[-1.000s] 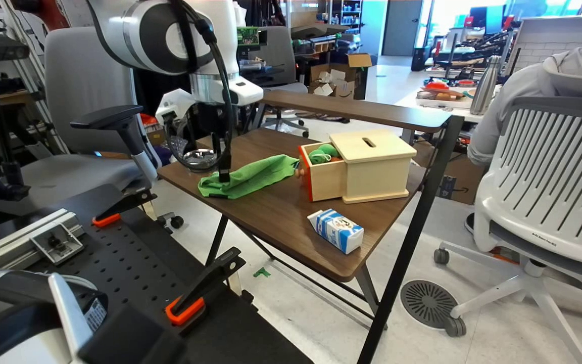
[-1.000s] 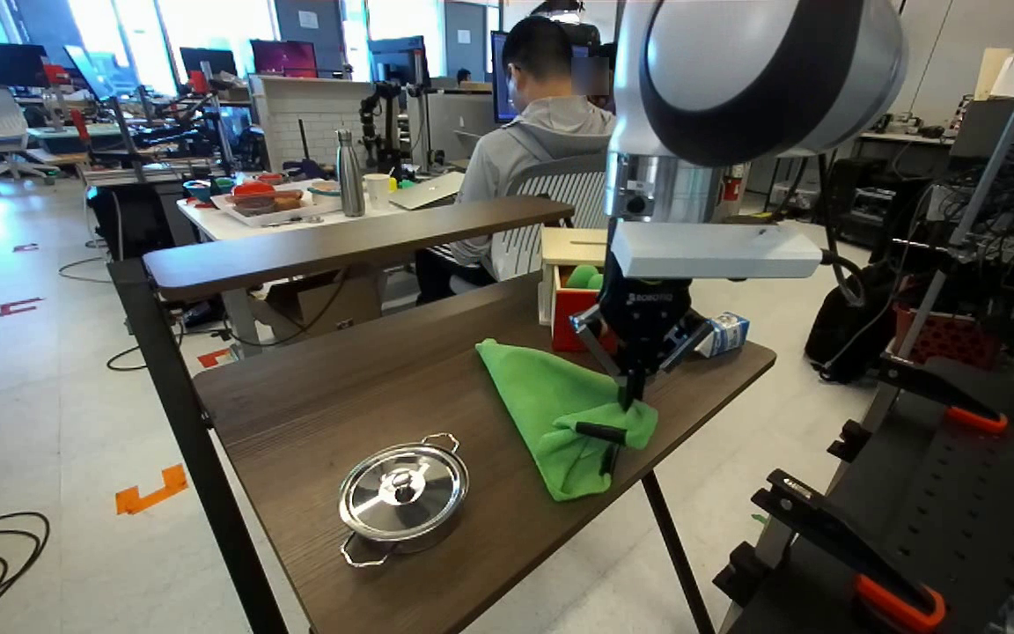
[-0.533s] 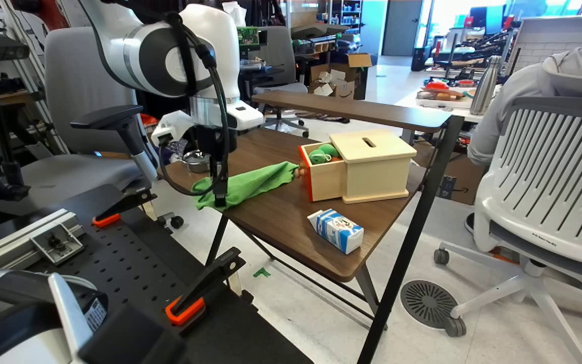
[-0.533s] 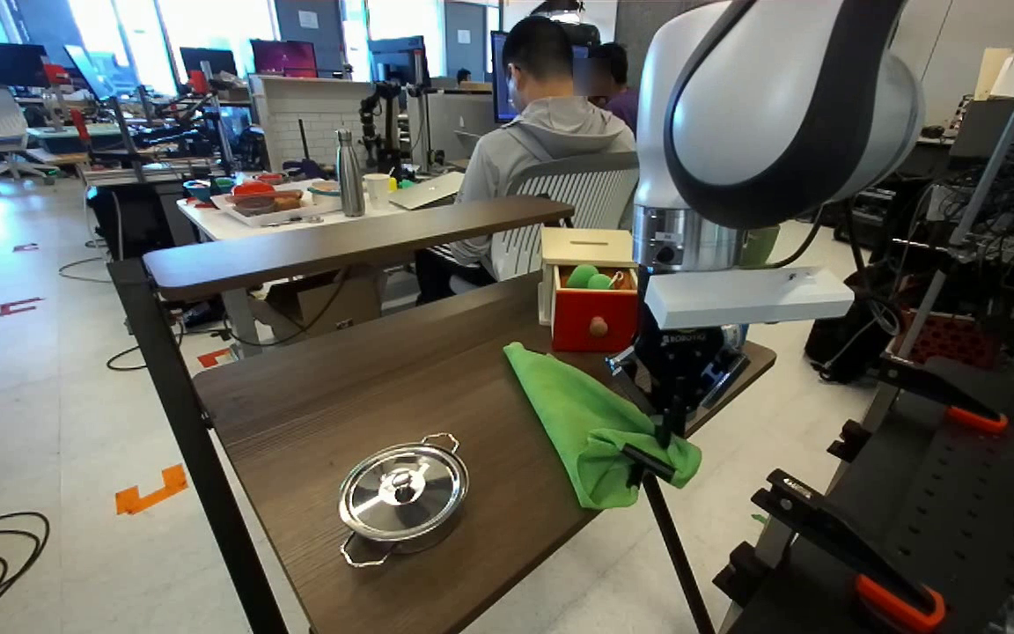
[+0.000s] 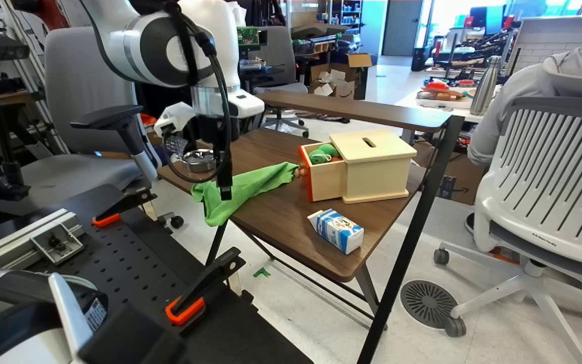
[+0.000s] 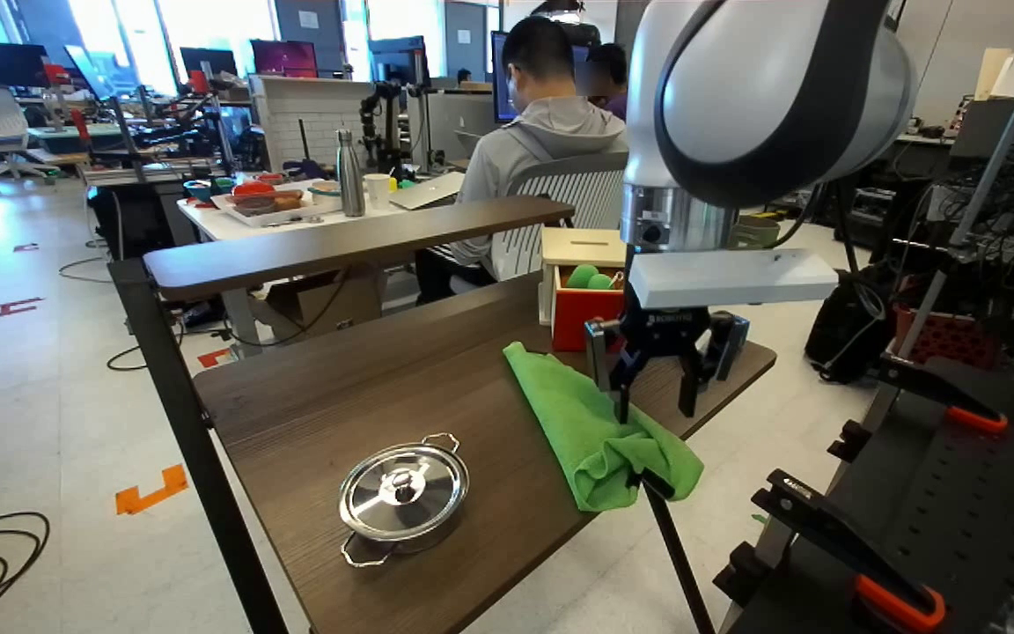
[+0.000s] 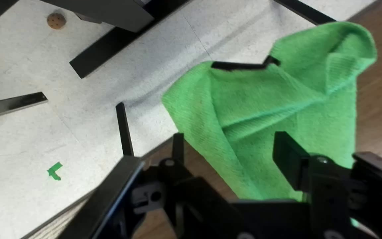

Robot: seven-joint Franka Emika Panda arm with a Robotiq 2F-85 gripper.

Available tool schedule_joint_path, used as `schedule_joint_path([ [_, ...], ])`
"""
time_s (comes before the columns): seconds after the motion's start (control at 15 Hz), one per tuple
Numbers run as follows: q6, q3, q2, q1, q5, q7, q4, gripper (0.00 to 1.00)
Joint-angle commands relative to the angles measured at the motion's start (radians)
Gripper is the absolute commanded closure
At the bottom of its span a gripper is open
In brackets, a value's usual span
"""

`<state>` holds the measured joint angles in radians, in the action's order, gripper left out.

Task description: Fold the green towel on the table.

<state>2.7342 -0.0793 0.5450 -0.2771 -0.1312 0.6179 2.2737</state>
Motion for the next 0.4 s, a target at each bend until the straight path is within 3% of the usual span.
schedule_joint_path([
  [0.0, 0.007, -0.003, -0.169, -0.015, -0.002, 0.045, 0.057, 0.0],
  [0.13, 0.016, 0.02, -0.244, 0.009, -0.013, 0.036, 0.064, 0.0],
  [0.2, 0.003, 0.016, -0.148, 0.009, 0.01, 0.037, 0.013, 0.01],
  [0.33, 0.002, 0.026, -0.214, 0.017, 0.011, 0.038, 0.028, 0.0],
])
